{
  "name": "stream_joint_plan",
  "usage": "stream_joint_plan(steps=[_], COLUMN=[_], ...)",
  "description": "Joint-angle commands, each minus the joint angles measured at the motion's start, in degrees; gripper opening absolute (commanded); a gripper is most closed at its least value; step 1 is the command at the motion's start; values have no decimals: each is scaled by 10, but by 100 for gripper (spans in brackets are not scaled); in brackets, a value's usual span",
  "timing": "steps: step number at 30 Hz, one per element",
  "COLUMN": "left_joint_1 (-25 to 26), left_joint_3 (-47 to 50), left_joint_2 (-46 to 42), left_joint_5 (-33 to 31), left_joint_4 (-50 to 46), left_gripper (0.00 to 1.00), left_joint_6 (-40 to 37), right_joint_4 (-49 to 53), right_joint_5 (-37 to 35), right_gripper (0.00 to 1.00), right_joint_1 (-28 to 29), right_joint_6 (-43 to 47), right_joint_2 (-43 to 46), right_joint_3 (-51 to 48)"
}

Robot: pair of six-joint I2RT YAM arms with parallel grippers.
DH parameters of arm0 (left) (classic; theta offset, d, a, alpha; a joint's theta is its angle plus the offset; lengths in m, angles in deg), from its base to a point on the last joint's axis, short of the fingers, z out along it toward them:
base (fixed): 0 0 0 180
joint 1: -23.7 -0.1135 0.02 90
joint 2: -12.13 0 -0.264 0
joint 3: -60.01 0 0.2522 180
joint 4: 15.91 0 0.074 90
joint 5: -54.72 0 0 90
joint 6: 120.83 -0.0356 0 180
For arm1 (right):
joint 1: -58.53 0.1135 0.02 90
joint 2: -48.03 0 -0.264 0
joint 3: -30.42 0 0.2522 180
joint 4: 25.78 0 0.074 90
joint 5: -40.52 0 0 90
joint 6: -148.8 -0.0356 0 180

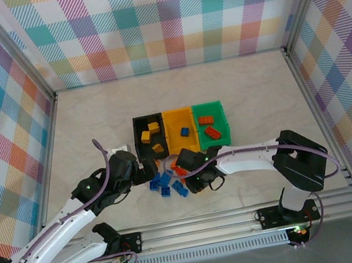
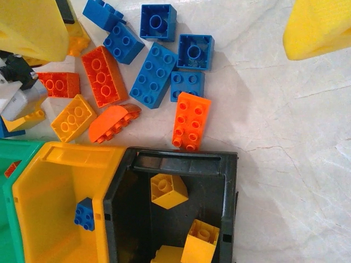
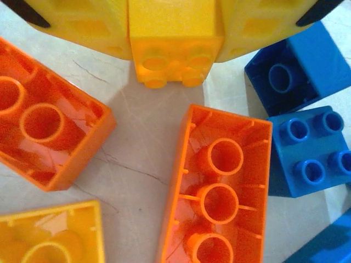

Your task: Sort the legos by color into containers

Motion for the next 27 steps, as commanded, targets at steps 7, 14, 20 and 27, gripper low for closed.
stream_joint_plan(steps=[7, 14, 20, 27], left_joint_1=[3, 4, 4, 3], left_joint_3=[28, 33, 38, 42], left_joint_2=[-45, -41, -60, -64], left_joint_5=[-10, -6, -14, -7], left_joint_4=[15, 6, -16, -39], left_gripper=[100, 100, 100, 100], left_joint_6=[9, 12, 20, 23], right_joint_4=[70, 58, 36, 31], right_joint_5=[-66, -39, 30, 66], right_gripper=[33, 33, 33, 37], right_joint_1=[-12, -80, -114, -115], right_joint_6=[22, 59, 88, 106], right_joint_2=[152, 104, -23, -160], right_joint_3=[35, 156, 273, 428])
